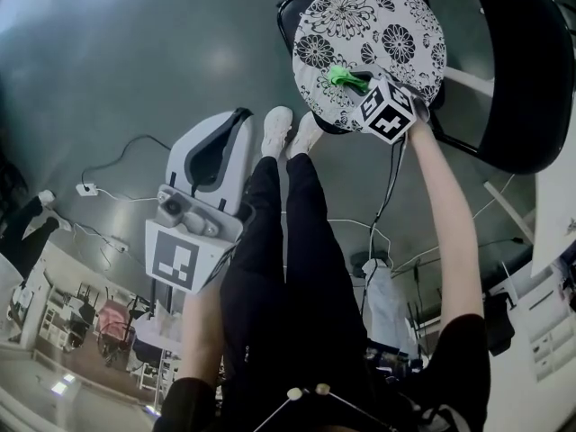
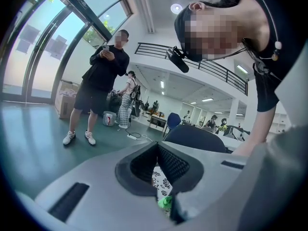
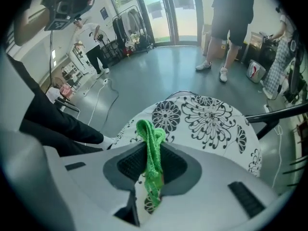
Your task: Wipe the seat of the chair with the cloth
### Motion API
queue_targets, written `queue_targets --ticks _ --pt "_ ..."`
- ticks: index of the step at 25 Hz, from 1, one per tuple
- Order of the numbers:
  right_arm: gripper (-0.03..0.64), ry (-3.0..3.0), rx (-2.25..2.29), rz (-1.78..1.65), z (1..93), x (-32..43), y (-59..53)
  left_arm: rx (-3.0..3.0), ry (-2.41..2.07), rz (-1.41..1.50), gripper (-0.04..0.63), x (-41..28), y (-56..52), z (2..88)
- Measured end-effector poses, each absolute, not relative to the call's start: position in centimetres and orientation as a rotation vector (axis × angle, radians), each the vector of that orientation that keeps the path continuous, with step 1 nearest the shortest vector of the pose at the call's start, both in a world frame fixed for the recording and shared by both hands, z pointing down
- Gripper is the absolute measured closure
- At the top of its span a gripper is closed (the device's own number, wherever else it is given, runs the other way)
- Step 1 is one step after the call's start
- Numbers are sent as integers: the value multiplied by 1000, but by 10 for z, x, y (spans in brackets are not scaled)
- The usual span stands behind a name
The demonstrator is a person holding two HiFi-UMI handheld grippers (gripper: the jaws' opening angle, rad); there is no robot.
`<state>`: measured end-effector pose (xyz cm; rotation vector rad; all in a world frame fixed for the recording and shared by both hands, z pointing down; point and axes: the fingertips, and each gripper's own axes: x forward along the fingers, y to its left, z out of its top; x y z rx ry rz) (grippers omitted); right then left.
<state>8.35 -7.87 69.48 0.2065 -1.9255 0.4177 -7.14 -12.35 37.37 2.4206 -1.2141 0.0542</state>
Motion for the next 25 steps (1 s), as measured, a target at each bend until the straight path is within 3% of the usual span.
queue_targets --ticks 13,25 --pt "532 -1790 635 326 696 191 -238 2442 -1212 100 589 -75 -127 380" --pt "532 -1773 619 363 709 196 -231 2472 -1206 201 589 -72 -122 388"
